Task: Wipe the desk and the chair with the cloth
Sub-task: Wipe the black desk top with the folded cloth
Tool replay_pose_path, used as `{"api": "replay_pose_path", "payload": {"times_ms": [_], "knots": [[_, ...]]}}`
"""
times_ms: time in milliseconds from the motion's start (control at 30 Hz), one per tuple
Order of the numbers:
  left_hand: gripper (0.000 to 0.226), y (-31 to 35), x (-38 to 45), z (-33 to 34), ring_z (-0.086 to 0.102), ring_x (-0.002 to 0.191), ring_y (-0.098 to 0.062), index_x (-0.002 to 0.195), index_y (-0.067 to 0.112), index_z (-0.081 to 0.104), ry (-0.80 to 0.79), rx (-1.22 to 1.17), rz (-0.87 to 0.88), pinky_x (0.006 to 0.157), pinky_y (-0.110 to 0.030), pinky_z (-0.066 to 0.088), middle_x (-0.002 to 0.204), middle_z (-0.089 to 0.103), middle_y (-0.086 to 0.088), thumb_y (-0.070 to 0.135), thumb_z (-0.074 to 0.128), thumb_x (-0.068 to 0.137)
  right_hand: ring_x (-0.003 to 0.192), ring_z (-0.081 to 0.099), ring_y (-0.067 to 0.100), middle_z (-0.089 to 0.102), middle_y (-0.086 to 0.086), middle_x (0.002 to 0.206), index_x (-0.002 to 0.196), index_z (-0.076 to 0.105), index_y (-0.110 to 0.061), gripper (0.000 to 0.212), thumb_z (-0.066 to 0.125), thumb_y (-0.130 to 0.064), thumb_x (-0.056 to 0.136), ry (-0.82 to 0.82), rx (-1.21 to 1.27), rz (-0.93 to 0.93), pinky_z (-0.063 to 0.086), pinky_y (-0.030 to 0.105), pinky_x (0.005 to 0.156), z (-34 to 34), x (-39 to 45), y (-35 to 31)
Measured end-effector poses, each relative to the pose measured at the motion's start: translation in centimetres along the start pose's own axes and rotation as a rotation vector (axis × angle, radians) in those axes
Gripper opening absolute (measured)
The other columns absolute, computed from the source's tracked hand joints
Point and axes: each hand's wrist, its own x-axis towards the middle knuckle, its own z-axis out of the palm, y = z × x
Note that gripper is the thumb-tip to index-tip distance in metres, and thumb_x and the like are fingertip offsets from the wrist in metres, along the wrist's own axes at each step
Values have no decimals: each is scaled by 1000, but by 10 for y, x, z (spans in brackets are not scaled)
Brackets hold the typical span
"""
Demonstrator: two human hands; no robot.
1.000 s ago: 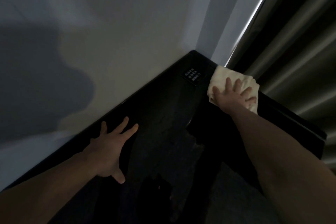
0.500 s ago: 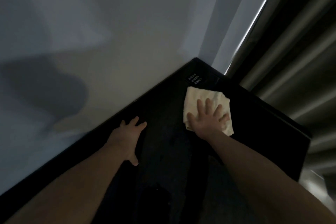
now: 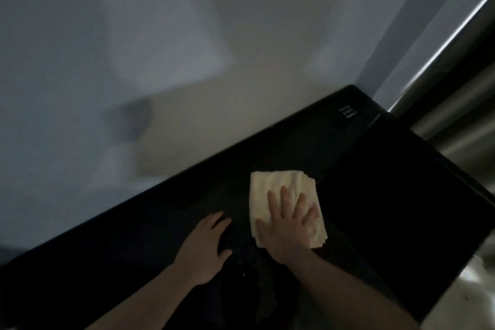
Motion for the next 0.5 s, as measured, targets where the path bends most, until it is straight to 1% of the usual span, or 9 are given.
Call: {"api": "replay_pose_path", "payload": {"times_ms": [67, 133, 200, 233, 267, 300, 367, 433, 500], "knots": [[77, -48, -49, 9, 8, 160, -17, 166, 32, 22, 68, -8, -120, 127, -30, 10, 174, 8, 8, 55, 57, 102, 147, -42, 47, -48, 5, 162, 155, -37, -38, 79, 8, -72, 101, -41, -31, -79, -28, 72, 112, 23, -39, -43], [75, -102, -103, 17, 23, 157, -27, 162, 23, 37, 152, 55, -242, 127, -39, 22, 171, 23, -3, 61, 52, 99, 145, -46, 47, -48, 4, 162, 155, -36, -38, 79, 13, -70, 102, -90, -29, -179, -30, 71, 111, 42, -74, -81], [83, -162, -151, 27, 46, 142, -42, 147, 11, 58, 241, 116, -362, 115, -52, 43, 157, 48, -17, 70, 42, 91, 143, -48, 45, -47, 4, 163, 159, -31, -39, 81, 18, -69, 102, -125, -34, -231, -31, 70, 112, 56, -93, -104], [89, -199, -174, 40, 50, 135, -46, 142, 7, 63, 278, 122, -432, 108, -58, 47, 151, 53, -21, 74, 41, 87, 144, -48, 45, -46, 3, 164, 159, -29, -40, 81, 19, -71, 101, -132, -45, -229, -31, 69, 112, 58, -96, -109], [92, -228, -194, 48, 48, 135, -48, 142, 5, 62, 269, 110, -516, 105, -61, 46, 152, 52, -22, 73, 47, 84, 145, -47, 44, -45, 3, 165, 160, -27, -41, 82, 19, -72, 100, -137, -49, -215, -30, 69, 113, 58, -95, -109], [95, -254, -213, 55, 41, 141, -47, 148, 4, 56, 229, 83, -601, 106, -64, 43, 159, 44, -21, 71, 57, 80, 147, -44, 43, -44, 2, 166, 160, -26, -42, 83, 20, -74, 100, -143, -43, -201, -29, 68, 115, 56, -94, -107], [117, -278, -241, 55, 27, 153, -41, 162, 10, 35, 159, 55, -685, 117, -62, 35, 173, 17, -10, 70, 77, 71, 152, -38, 40, -40, 2, 168, 162, -24, -40, 87, 22, -78, 99, -150, -19, -179, -23, 65, 120, 50, -89, -105], [130, -275, -254, 48, 19, 158, -34, 167, 13, 18, 85, 3, -653, 123, -52, 30, 172, -8, 0, 65, 86, 69, 155, -33, 38, -38, 3, 169, 163, -24, -36, 92, 24, -80, 98, -149, -2, -152, -16, 63, 125, 44, -84, -103], [134, -265, -252, 40, 11, 161, -29, 167, 9, 5, 63, -12, -572, 127, -42, 24, 169, -21, 1, 65, 83, 73, 156, -31, 37, -37, 1, 169, 164, -22, -36, 94, 27, -81, 97, -138, 8, -122, -12, 63, 126, 41, -76, -105]]}}
